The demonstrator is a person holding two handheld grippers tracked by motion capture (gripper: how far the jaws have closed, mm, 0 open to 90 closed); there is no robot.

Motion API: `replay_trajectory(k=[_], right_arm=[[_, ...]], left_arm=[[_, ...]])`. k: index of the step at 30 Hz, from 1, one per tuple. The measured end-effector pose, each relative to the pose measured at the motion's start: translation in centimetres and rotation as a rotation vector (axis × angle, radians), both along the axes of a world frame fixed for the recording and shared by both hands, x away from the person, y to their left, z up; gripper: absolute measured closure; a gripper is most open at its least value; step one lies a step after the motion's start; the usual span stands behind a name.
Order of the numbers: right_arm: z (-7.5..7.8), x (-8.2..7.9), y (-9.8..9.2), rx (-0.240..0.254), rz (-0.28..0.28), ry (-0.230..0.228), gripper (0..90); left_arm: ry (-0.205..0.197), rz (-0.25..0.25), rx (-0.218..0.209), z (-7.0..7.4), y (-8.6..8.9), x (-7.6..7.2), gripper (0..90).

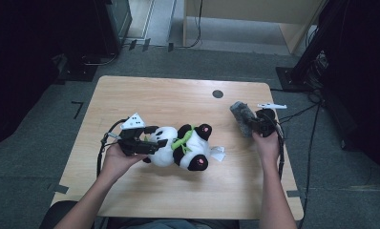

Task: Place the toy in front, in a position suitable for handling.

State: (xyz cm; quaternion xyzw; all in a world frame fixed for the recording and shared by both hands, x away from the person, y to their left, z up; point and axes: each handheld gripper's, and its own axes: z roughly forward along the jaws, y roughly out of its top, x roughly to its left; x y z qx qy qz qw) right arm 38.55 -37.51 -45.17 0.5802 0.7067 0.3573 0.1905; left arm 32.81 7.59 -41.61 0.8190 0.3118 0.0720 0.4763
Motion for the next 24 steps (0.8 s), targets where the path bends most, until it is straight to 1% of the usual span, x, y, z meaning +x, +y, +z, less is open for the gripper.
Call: replay_trajectory(k=[1,6,7,8,9,11,13,14,16,18,19,21,24], right_arm=[[0.2,-0.1,0.1,0.002,0.003,-0.001,79.6],[1.8,-0.9,1.0,0.025,0.034,-0.022,79.5],[2.5,-1.1,1.4,0.031,0.049,-0.033,79.5],[2.5,-1.1,1.4,0.031,0.049,-0.033,79.5],[2.8,-1.3,1.6,0.035,0.057,-0.038,79.5],[3.4,-1.5,2.0,0.044,0.072,-0.05,79.5],[4.2,-1.7,2.7,0.05,0.094,-0.059,79.4],[4.5,-1.7,3.0,0.049,0.103,-0.06,79.3],[5.1,-1.8,3.8,0.048,0.125,-0.066,79.4],[5.7,-1.8,4.8,0.042,0.154,-0.072,79.4],[6.0,-1.8,5.2,0.042,0.168,-0.073,79.3],[6.6,-1.7,6.3,0.03,0.194,-0.083,79.3],[7.8,-1.7,7.9,0.023,0.232,-0.097,79.2]], left_arm=[[0.003,0.002,-0.003,-0.3,0.3,-0.1,27.7],[0.005,0.01,0.007,-1.3,1.1,-0.8,24.4],[-0.01,0.02,0.028,-1.4,1.2,-1.0,22.7],[-0.013,0.022,0.046,-1.5,1.3,-1.1,22.7],[-0.008,0.022,0.047,-1.6,1.4,-1.2,22.2],[0.012,0.023,0.034,-2.0,1.6,-1.5,22.1],[0.022,0.028,0.042,-2.3,1.6,-1.6,20.1],[0.028,0.035,0.039,-2.6,1.7,-1.6,19.0],[0.034,0.038,0.039,-3.0,1.8,-1.5,18.0],[0.047,0.036,0.049,-3.4,2.0,-1.3,16.1],[0.059,0.038,0.046,-3.7,2.1,-1.3,14.2],[0.069,0.038,0.03,-4.2,2.3,-1.3,14.0],[0.059,0.037,0.029,-4.7,2.4,-1.4,13.4]])
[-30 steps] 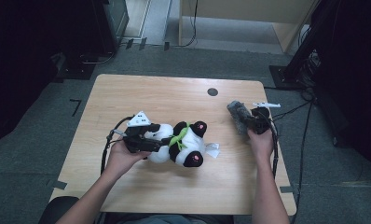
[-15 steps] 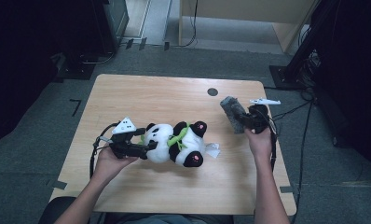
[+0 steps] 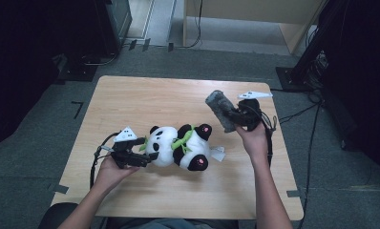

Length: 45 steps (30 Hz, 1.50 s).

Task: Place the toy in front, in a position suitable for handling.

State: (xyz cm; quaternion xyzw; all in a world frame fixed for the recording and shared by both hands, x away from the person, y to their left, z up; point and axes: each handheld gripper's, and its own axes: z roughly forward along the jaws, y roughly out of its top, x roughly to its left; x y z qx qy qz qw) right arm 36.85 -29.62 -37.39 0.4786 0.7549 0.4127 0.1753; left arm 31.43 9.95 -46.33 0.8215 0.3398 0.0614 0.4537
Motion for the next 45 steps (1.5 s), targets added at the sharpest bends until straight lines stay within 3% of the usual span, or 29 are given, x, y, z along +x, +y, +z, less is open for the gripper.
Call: replay_trajectory(k=[2,7,11,16,19,24,29,36,40,45], right_arm=[[0.8,0.0,1.1,0.0,0.025,-0.013,79.1],[2.0,0.0,4.3,-0.004,0.11,-0.025,79.0],[2.6,-0.3,7.3,-0.002,0.205,-0.028,78.7],[2.8,-0.5,9.6,0.03,0.278,-0.032,78.4],[2.4,-0.6,11.2,0.013,0.317,-0.014,78.5],[1.8,-0.5,12.7,0.007,0.34,-0.003,78.5],[1.6,-0.9,14.2,0.004,0.394,-0.007,78.4],[-0.4,-0.4,17.2,-0.035,0.464,0.048,78.4],[-2.3,0.2,18.6,-0.102,0.487,0.116,77.9],[-3.5,0.8,18.2,-0.054,0.479,0.15,76.4]], left_arm=[[0.001,0.018,0.01,-0.2,-0.1,-0.1,12.5],[0.021,0.016,-0.04,-0.9,-0.3,-0.1,11.0],[0.027,0.003,-0.037,-1.6,-0.9,-0.1,5.5],[0.018,-0.005,-0.015,-2.2,-1.4,0.1,2.8],[0.008,-0.003,-0.018,-2.4,-1.4,0.1,4.5],[-0.022,0.015,-0.018,-2.4,-1.3,-0.4,21.1],[-0.04,0.024,-0.012,-2.3,-1.3,-0.6,31.4],[-0.032,0.024,0.0,-2.2,-1.3,-0.7,33.0],[-0.018,0.028,0.016,-2.1,-1.4,-0.7,32.9],[0.006,0.026,0.01,-2.1,-1.3,-0.4,31.9]])
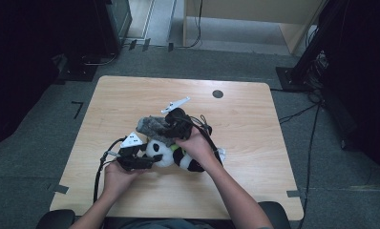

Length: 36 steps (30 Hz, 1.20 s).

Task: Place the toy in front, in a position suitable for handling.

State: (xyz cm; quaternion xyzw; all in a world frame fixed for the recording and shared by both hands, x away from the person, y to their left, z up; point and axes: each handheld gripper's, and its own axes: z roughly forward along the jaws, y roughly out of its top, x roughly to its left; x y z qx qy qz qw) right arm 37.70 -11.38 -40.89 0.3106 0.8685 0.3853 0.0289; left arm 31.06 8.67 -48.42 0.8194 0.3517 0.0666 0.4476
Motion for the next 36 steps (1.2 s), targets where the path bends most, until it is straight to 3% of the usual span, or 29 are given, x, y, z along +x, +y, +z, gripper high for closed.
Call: replay_trajectory(k=[8,15,20,25,29,36], right_arm=[[-0.4,0.4,-0.8,0.005,-0.012,0.001,75.9],[-0.7,1.3,-2.2,-0.014,-0.07,0.004,75.9],[-1.0,2.1,-3.6,-0.022,-0.125,0.046,76.0],[-1.0,2.4,-4.2,-0.081,-0.156,0.016,76.2],[-1.1,2.8,-4.8,-0.09,-0.189,0.018,75.9],[-0.5,3.2,-6.5,-0.125,-0.286,-0.046,79.1]], left_arm=[[-0.013,0.006,-0.015,-0.2,0.0,0.0,32.4],[0.005,0.005,-0.033,-0.2,0.1,0.2,34.3],[0.002,0.009,-0.038,-0.2,0.1,0.2,34.9],[0.0,0.008,-0.045,-0.2,0.0,0.2,35.3],[-0.004,0.007,-0.047,-0.2,-0.1,0.2,35.4],[-0.009,0.001,-0.036,-0.3,-0.1,0.1,35.5]])
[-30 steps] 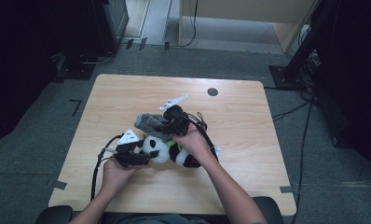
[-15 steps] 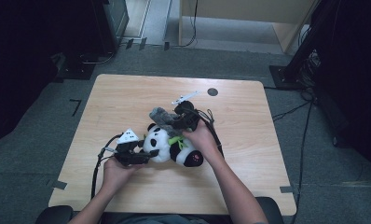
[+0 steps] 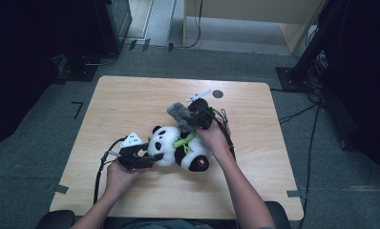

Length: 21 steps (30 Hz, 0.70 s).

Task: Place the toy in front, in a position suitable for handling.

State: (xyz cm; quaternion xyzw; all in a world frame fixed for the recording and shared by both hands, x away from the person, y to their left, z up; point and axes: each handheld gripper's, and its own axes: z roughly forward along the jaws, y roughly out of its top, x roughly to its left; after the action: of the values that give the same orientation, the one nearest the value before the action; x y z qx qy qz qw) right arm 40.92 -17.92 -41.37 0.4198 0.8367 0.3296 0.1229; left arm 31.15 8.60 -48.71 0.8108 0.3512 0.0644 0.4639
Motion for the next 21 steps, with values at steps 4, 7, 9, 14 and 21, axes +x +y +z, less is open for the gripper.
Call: replay_trajectory(k=[4,7,9,14,21], right_arm=[[0.7,0.2,-2.0,0.045,-0.052,0.002,79.1],[2.0,-0.2,-2.7,0.112,-0.054,-0.031,79.1],[3.0,-0.8,-2.8,0.147,-0.036,-0.059,78.9],[4.8,-2.2,-1.1,0.181,0.045,-0.111,78.3],[4.6,-3.6,2.9,0.191,0.174,-0.101,78.5]], left_arm=[[0.0,0.002,-0.006,0.0,0.0,0.0,35.4],[0.0,0.004,-0.006,0.0,0.0,0.0,35.1],[-0.003,0.006,-0.007,0.0,0.0,0.0,34.9],[-0.012,0.001,-0.008,-0.1,0.1,0.0,34.0],[-0.013,0.008,-0.015,-0.1,0.1,0.0,33.3]])
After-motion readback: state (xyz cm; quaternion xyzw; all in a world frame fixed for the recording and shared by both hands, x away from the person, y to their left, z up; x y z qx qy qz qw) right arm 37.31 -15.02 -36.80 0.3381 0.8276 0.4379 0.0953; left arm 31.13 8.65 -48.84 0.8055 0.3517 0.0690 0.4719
